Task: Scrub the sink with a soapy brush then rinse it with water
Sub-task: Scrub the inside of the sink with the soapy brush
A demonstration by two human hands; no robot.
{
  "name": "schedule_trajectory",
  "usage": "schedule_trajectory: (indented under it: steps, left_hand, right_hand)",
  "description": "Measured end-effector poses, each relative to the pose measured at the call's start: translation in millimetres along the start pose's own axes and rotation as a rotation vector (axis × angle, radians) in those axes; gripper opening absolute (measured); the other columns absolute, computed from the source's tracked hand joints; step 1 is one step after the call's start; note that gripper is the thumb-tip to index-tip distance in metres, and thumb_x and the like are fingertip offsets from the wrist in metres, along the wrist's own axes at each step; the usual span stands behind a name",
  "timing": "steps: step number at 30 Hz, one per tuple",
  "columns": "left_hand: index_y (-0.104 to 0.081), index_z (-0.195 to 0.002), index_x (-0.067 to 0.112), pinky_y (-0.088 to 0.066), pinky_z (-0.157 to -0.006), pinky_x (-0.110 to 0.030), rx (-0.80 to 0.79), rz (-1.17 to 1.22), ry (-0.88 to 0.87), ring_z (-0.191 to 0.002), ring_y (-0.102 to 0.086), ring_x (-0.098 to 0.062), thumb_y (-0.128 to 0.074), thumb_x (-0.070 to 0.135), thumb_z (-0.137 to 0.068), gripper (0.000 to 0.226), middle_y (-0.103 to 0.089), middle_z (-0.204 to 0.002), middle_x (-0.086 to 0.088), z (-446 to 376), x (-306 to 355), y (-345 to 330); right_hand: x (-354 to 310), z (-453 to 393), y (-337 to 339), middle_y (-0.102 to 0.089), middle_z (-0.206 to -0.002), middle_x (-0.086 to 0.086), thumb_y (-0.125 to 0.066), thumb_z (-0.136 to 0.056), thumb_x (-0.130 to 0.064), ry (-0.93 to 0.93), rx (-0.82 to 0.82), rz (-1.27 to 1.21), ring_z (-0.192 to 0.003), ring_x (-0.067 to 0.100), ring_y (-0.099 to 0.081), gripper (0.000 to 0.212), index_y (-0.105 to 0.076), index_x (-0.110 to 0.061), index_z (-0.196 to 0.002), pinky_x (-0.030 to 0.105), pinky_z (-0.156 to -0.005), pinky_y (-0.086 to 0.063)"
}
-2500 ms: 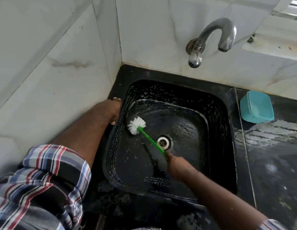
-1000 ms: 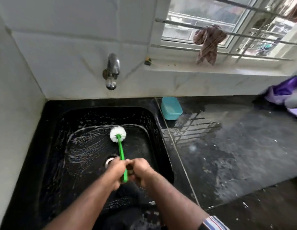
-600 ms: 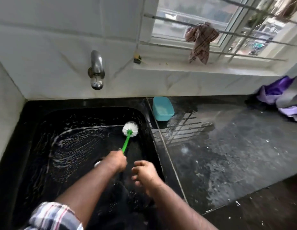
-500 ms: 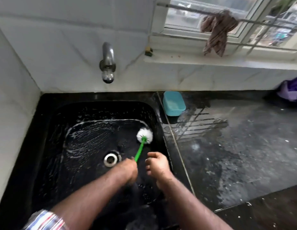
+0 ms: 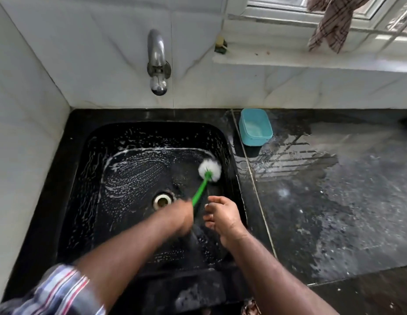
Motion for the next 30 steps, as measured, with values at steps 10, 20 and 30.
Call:
schedule_trajectory:
  steps: [10,20,30]
  left_hand:
    - [-0.052,-0.132,0.024,-0.052,-0.089,-0.039,0.124,0.082,0.146,-0.112,-0.064,-0.031,-0.044,0.029,-0.094,0.040,-0.065,-0.123,-0.010,15.6,-53.3,26.5]
    - [-0.033,-0.147,0.043,-0.051,-0.086,-0.035,-0.148,-0.200,-0.074,-0.114,-0.062,-0.028,-0.041,0.037,-0.097,0.051,-0.060,-0.131,-0.004,94.3,-53.0,-25.6]
    - [-0.047,-0.141,0.031,-0.055,-0.090,-0.038,0.027,-0.096,0.147,-0.111,-0.064,-0.031,-0.045,0.030,-0.093,0.048,-0.063,-0.127,-0.012,14.0,-105.2,15.8]
  right_hand:
    - [-15.1,1.8,-1.6,-0.054,-0.073,0.008,-0.051,-0.085,0.004,0.014,-0.002,-0.023,-0.046,0.014,-0.047,0.029,-0.058,-0.007,-0.111,0.024,-0.047,-0.034]
    - [-12.0,8.8,-4.6,-0.058,-0.079,0.008,-0.049,-0.088,0.003,-0.030,-0.062,-0.075,-0.050,0.014,-0.048,0.029,-0.059,-0.006,-0.113,0.024,-0.046,-0.036]
    - [-6.1,10.7,-0.3,-0.057,-0.074,0.005,-0.052,-0.088,0.001,-0.030,-0.078,-0.065,-0.045,0.011,-0.048,0.027,-0.060,-0.008,-0.112,0.024,-0.046,-0.039]
Point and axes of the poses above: each hand's wrist, its own z-axis away from the middle knuckle, its own y-axis out of the back of the hand, x = y × z, the point moved 8 cm from there along -z, towards the middle knuckle
